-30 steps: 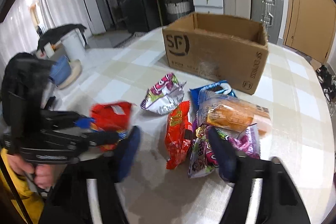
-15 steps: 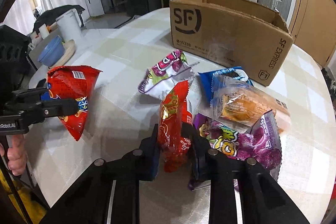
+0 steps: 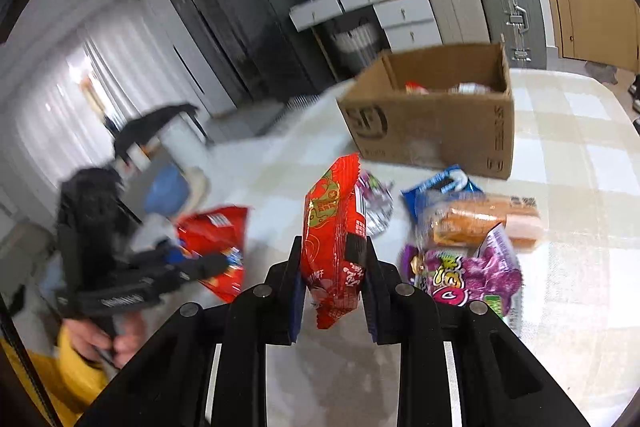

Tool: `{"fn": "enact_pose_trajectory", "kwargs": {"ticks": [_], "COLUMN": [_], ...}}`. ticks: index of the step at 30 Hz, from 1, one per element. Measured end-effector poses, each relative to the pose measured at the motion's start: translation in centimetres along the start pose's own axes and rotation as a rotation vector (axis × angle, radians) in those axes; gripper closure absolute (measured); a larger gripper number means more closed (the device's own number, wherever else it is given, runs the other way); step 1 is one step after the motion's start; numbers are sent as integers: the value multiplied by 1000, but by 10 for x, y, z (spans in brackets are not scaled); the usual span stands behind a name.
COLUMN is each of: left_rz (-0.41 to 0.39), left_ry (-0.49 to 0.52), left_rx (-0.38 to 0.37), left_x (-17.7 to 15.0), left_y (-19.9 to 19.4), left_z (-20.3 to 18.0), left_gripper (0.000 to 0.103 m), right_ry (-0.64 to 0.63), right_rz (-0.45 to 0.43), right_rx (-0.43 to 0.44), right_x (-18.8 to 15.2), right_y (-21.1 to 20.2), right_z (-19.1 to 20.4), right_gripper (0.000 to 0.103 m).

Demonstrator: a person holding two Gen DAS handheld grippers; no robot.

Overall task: Organize snacks
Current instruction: 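Lift the red chip bag with the left gripper while the right grasps the red stick snack pack, then carry the red chip bag and red stick pack over the box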

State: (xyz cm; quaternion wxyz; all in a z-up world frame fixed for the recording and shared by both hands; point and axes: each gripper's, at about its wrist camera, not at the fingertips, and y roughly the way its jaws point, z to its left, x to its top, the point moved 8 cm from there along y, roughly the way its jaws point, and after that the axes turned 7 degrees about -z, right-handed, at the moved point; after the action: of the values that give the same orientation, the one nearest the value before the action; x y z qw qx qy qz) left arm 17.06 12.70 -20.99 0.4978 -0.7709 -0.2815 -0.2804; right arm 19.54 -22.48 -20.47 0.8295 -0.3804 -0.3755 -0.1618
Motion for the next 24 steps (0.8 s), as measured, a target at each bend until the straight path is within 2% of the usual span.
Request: {"fn": "enact_pose_trajectory", "kwargs": {"ticks": [4, 14, 24], "left_rz": [-15, -25, -65], "left_ry": [27, 88, 135], "left_rx": [-2, -41, -41], "left_x": [4, 14, 36], "left_y": [-10, -28, -46], "left_z": [-16, -57, -79], "left_gripper": [61, 61, 61], "right_ry": [50, 42, 33], "right_rz": [-63, -159, -242], "right_rx": [60, 77, 68], "right_x": [12, 19, 39], "right_y": [-27, -84, -120], "right_z": [6, 13, 14], "right_gripper": [79, 79, 79]}}
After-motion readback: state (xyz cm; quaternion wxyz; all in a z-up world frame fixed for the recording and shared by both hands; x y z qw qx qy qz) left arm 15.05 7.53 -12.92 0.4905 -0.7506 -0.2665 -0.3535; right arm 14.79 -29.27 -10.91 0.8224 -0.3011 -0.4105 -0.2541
